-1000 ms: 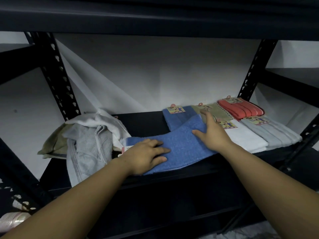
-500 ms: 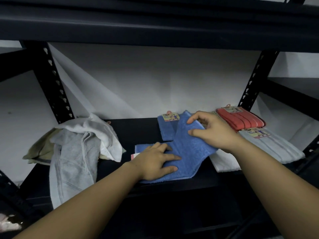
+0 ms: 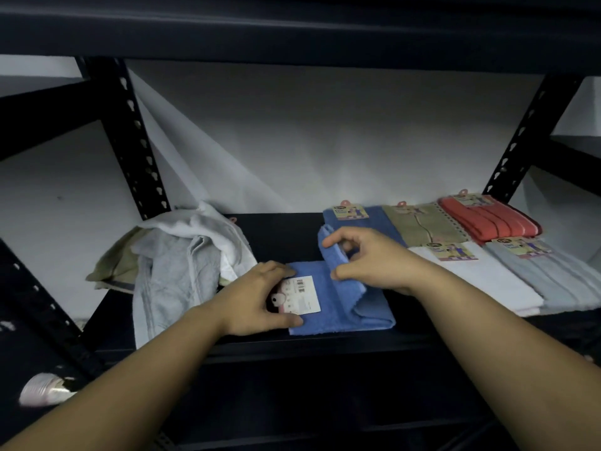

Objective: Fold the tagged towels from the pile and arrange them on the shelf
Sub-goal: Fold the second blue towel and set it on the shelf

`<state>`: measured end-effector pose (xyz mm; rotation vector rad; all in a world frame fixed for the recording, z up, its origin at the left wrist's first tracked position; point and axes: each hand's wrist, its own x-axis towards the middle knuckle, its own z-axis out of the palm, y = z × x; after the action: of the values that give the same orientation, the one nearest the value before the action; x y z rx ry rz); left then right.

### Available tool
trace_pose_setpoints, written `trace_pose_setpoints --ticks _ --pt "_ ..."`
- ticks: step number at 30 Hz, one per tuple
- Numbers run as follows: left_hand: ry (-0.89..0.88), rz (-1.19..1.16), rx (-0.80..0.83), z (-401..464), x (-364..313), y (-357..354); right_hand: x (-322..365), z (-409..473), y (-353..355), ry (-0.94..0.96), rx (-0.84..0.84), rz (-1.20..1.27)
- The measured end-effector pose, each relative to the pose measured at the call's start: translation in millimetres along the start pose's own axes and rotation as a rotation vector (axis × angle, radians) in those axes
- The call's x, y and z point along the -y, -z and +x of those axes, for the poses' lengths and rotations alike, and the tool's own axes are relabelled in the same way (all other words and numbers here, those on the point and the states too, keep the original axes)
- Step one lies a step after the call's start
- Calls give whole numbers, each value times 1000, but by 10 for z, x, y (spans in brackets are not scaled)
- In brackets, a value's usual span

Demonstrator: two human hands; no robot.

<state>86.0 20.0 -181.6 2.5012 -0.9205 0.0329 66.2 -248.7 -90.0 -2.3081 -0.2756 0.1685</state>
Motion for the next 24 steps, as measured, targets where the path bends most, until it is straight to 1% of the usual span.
trace_pose_setpoints --ticks 4,9,15,17,19,20,22,24 --pt "42 -27 -2 -83 -41 -35 90 96 -327 -40 53 -80" --pt "67 -144 -16 -112 -112 -1 125 189 -617 -64 35 -138" --pt "94 -207 -19 -108 -71 -30 127 210 -793 -79 -78 -190" --pt "87 -253 -1 -102 -51 -38 164 188 -826 -52 -44 -202" --pt "67 -303 7 -101 -35 -39 184 158 -836 -25 -24 -157" --pt "61 -315 8 -104 -25 -34 171 153 -825 -24 -47 -110" --pt "64 -316 1 -104 -10 -20 95 140 -777 -23 -157 -64" --pt "79 -322 -27 -104 -6 -21 -53 134 -705 -17 -268 -182"
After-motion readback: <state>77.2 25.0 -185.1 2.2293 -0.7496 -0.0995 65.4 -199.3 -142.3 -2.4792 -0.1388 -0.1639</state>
